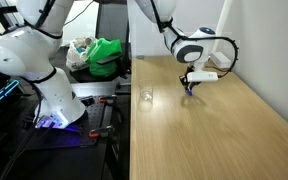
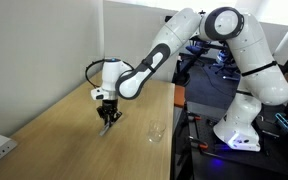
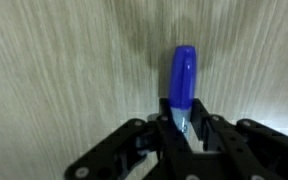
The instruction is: Put the blue marker inside the glass cup
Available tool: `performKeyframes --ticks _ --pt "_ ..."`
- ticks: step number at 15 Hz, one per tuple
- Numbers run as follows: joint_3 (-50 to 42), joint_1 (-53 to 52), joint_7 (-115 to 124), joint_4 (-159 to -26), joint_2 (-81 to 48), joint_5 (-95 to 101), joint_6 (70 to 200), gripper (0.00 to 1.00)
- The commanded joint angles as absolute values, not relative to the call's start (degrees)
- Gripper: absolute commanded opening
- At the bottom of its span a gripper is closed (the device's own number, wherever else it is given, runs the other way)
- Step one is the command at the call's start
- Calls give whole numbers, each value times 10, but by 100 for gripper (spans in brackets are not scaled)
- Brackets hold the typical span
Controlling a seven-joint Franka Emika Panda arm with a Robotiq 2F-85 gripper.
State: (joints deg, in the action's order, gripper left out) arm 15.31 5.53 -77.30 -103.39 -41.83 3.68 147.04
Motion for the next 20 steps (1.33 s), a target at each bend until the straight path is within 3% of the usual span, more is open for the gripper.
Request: performKeyframes --ticks 1,20 --pt "191 95 -834 -1048 -397 -5 1462 6" --pt "276 182 -1237 -1048 -381 -201 1358 6"
